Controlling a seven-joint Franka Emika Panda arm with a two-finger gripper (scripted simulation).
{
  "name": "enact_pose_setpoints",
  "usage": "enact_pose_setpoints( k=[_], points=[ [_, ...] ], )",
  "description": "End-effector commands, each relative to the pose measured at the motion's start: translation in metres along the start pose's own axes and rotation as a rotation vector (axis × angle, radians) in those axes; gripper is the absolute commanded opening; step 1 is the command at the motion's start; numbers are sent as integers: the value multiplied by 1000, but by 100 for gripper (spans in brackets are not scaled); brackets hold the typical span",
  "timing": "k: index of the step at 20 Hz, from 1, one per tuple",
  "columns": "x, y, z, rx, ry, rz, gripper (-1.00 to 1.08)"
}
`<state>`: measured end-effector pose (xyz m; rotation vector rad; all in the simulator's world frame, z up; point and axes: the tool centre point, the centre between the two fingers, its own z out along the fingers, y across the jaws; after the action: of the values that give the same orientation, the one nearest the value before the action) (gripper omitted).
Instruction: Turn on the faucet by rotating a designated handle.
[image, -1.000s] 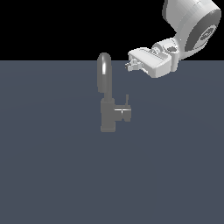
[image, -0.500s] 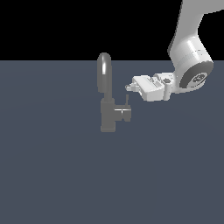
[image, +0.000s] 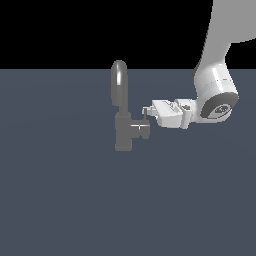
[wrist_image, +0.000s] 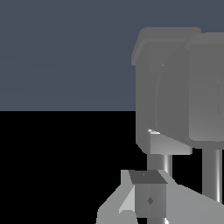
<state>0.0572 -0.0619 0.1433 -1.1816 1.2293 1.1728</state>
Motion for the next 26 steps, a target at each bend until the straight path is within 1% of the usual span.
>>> enact_pose_setpoints(
  k=[1, 8, 26],
  points=[
    [2, 0, 1, 6, -6, 5, -100],
    [1, 0, 1, 3, -3, 2, -100],
    [-11, 48, 1, 3, -3, 2, -100]
  ],
)
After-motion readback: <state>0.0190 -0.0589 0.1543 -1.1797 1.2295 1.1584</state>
